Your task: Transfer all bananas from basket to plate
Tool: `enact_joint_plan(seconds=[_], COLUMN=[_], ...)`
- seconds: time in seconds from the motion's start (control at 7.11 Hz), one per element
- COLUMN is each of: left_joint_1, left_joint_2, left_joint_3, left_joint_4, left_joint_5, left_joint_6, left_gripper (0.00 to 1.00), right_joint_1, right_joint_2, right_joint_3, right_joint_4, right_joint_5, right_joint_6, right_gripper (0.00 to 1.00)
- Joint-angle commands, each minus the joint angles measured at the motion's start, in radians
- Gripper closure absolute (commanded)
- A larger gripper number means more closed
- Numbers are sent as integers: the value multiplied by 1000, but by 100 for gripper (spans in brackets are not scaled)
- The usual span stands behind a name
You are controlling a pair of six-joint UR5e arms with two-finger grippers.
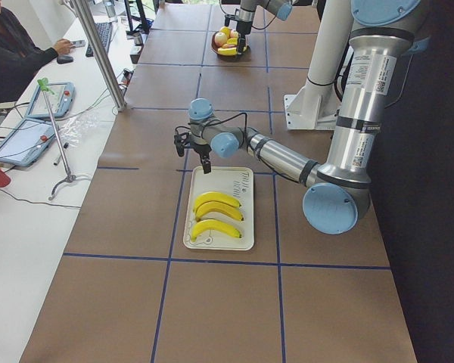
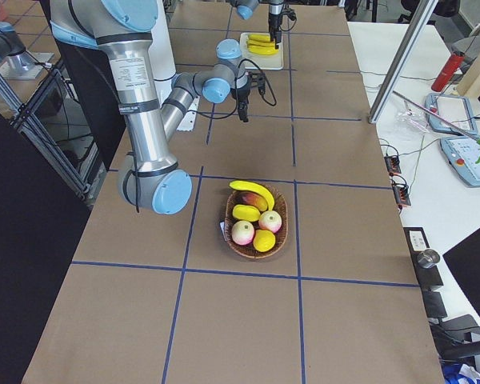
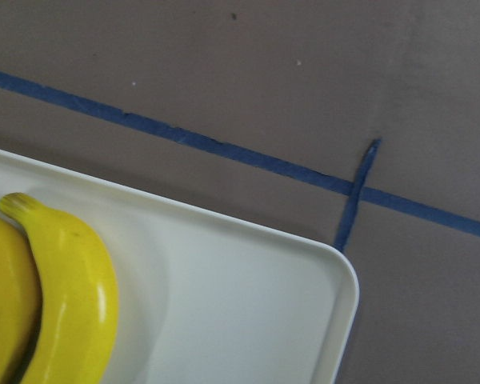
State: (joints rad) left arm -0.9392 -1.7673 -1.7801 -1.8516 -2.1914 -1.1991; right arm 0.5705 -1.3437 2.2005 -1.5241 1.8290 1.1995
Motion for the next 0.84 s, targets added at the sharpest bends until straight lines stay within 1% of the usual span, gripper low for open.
enact_joint_plan(seconds=[0.0, 0.14, 0.28, 0.42, 0.56, 0.7], left_joint_1=[8, 11, 22, 25, 27, 48], left_joint_2=[-91, -113, -113, -119, -123, -123], left_joint_3=[-5, -13, -25, -27, -28, -45], left_joint_4=[64, 89, 89, 89, 89, 89], left_joint_5=[-2, -2, -2, -2, -2, 1], left_joint_6=[-54, -74, -86, -103, -117, -126], left_gripper=[0, 0, 0, 0, 0, 0], right_joint_1=[130, 164, 176, 178, 178, 166], right_joint_2=[-92, -98, -94, -94, -97, -88], right_joint_3=[-2, -8, -16, -42, -77, -147], right_joint_4=[-26, -77, -159, -198, -200, -196], right_joint_5=[129, 145, 133, 121, 115, 110], right_joint_6=[-72, -95, -151, -209, -213, -215], right_gripper=[0, 0, 0, 0, 0, 0])
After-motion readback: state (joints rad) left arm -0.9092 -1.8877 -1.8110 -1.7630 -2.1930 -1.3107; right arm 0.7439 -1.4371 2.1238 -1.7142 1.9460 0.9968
